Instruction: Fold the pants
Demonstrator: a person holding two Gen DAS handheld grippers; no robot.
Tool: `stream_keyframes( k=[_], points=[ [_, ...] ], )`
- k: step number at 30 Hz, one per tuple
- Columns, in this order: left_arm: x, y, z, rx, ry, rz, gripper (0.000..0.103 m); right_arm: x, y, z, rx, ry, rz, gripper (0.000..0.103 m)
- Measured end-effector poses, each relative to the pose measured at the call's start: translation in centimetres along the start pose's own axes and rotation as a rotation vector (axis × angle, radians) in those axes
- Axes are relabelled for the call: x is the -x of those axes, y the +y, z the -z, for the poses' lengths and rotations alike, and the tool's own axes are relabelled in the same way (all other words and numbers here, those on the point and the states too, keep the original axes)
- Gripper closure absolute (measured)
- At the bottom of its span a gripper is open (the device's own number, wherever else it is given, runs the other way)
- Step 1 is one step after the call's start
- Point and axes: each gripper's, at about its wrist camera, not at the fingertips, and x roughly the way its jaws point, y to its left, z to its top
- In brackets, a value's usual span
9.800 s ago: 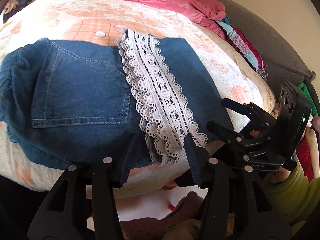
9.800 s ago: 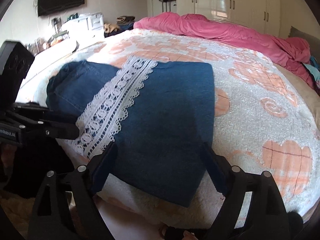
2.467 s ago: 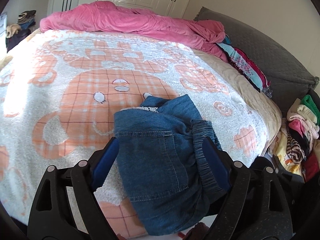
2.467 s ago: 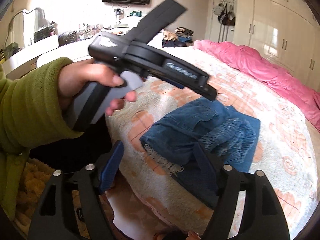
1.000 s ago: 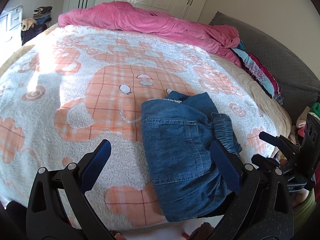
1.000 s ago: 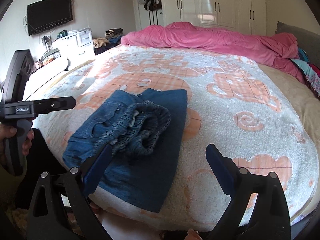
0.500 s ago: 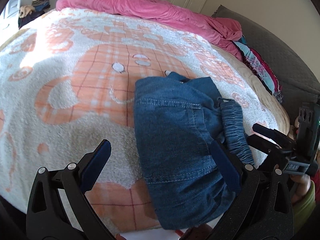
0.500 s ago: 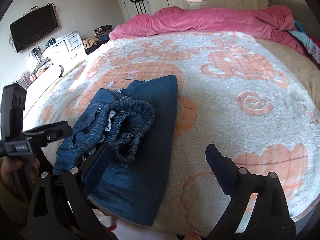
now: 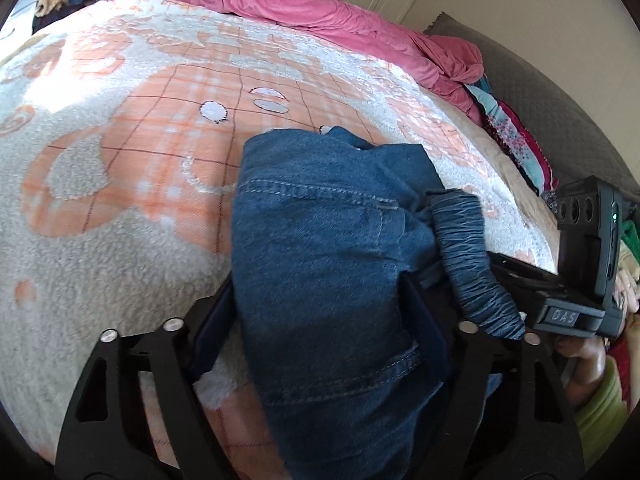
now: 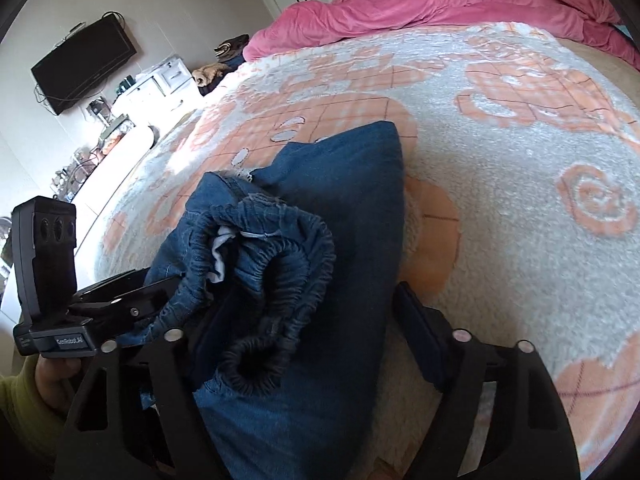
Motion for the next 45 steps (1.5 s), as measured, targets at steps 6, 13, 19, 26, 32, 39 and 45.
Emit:
stream_keyframes(
  k=[6,13,19,26,32,39,45],
  points=[
    [0.5,-1.6,-0.2,-0.06,0.008,-0.01,0.059,1.4,2.3,0.7,0.096,-0.066,-0.015,0.071],
    [2.2,-2.3,-1.4,-0.063,-0.03,0.017,0.068,3.9,5.3,0.4,0.194,-0.147,-0.004,0.078],
    [3.2,-2.6,-4.2,-0.083,-0.091,0.004,0.068,3.9,6.1,-2.1,0.214,-0.185,0.007,0.079],
    [2.8,-1.7,-7.9,-0.086,-0.147,-0.029,0.068,2.3,6.1,-5.9,0.217,-0.22,0.023,0.078],
    [1.5,-0.3,-9.7,-0.073,-0.16,-0.057,0.068,-0.2,5.9,-8.8,0.231,-0.214,0.05,0.078],
    [-0.9,1.7,-10.2,-0.039,-0.128,-0.071,0.068,-3.4,5.3,-9.9,0.215,-0.173,0.07,0.078],
    [-2.8,3.0,-8.9,-0.022,-0.086,-0.1,0.063,-5.8,3.1,-8.9,0.147,-0.102,0.107,0.075]
  ],
)
